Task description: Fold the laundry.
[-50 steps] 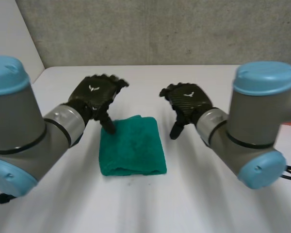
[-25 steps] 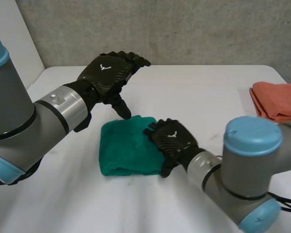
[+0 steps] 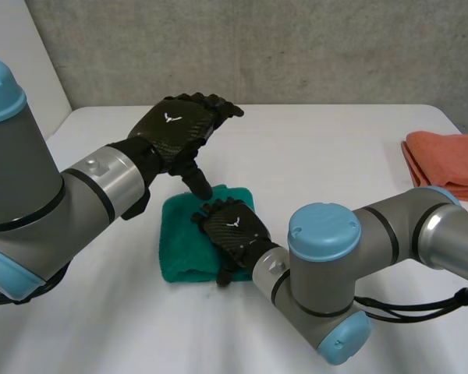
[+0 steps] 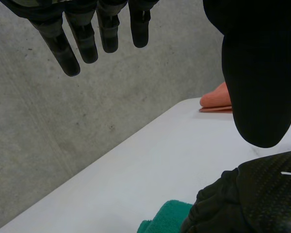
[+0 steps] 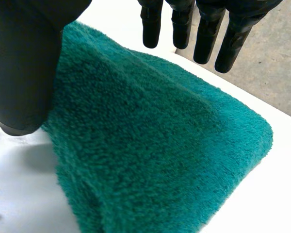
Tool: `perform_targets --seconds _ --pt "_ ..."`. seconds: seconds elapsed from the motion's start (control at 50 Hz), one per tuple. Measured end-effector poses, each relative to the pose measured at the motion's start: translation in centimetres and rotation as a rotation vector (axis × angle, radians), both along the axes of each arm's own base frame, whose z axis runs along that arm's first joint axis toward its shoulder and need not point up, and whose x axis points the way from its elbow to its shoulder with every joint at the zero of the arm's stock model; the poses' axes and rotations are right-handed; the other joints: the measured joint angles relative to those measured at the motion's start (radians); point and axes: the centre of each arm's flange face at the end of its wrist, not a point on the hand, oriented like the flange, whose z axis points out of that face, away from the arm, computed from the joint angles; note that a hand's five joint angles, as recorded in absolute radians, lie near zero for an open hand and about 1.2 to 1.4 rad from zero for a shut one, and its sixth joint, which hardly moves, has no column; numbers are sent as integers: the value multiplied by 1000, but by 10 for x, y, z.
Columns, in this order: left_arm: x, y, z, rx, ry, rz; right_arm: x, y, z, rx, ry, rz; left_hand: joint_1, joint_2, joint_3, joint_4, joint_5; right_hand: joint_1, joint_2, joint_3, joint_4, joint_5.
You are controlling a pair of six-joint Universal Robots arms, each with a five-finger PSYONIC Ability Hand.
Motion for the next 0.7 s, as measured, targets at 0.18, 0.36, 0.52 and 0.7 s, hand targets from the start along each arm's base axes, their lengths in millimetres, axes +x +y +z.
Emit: perform_targets --seconds 0.18,0.36,0.52,0.7 --pt "1 0 -2 7 -2 2 3 -4 -9 -60 55 5 0 0 0 0 0 0 0 0 0 0" --pt "2 -2 -2 8 -2 8 5 -7 -16 -84 83 -2 0 0 0 0 0 0 0 0 0 0" --pt "3 -3 -2 10 -1 12 8 -10 -18 -87 79 -2 0 0 0 0 0 3 3 8 2 4" --pt "3 -3 -2 12 -2 12 13 -16 -18 -125 88 -3 0 0 0 0 0 4 42 49 17 38"
